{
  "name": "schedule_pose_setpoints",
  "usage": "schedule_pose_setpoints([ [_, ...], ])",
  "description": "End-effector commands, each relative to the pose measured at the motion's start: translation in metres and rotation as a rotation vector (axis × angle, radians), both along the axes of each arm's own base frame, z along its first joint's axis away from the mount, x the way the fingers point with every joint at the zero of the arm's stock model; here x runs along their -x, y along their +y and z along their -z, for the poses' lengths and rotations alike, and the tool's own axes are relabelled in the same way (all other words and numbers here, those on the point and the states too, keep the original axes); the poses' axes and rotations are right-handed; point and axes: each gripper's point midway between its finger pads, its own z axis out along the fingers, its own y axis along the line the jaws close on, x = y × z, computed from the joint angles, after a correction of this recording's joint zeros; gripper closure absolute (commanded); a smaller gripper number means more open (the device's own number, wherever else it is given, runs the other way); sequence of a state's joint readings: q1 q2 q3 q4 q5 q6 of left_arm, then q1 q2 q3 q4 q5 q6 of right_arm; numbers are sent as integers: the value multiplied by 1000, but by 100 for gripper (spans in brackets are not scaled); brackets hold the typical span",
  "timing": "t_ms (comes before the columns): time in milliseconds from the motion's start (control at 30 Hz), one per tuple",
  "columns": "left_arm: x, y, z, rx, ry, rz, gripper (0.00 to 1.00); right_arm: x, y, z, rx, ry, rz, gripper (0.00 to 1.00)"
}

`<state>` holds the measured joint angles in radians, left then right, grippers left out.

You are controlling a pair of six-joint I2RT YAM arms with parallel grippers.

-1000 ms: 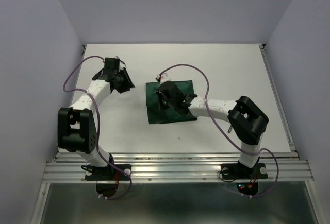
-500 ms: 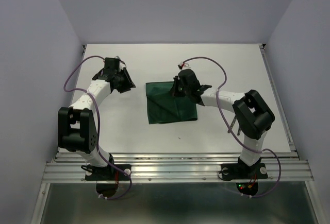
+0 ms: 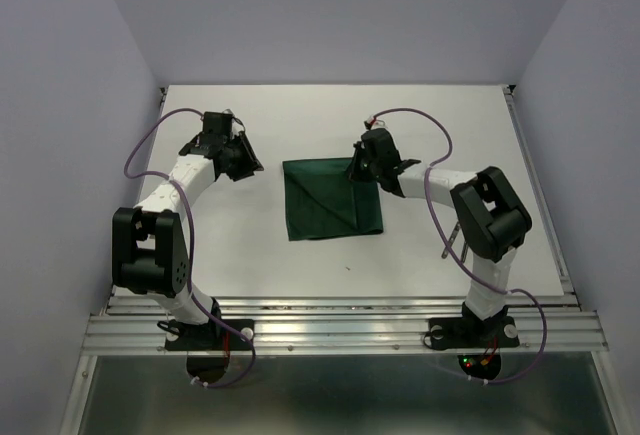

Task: Fold the napkin into a case and place the utensils inside
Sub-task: Fold the top corner of the square-folded napkin at the center of the board.

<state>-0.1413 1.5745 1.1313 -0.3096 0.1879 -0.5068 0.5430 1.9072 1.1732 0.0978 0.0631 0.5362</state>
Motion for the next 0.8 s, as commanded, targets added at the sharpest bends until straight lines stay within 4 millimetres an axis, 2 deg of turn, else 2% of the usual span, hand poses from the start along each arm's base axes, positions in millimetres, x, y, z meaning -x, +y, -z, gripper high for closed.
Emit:
schedule_pose_setpoints([
  [0, -4, -2, -6, 12, -25, 10, 57, -21, -9, -12, -35, -49, 37, 99],
  [267, -4, -5, -4, 15, -16, 14, 57, -29, -15, -4, -32, -37, 54, 99],
  [433, -4, -11, -4, 19, -15, 31, 57, -34, -16, -10, -26, -57, 68, 99],
  [567, -6, -23, -1, 22, -8, 57, 57, -43, -21, -12, -15, -71, 84, 99],
  [667, -9, -41, -2, 27, -9, 92, 57, -48, -19, -12, -10, -79, 85, 99],
  [700, -8, -50, 4, 28, 8, 112, 57, -52, -23, -11, -7, -80, 93, 99],
  [767, -13, -62, -1, 37, -2, 134, 57, -54, -23, -9, 2, -81, 92, 99],
])
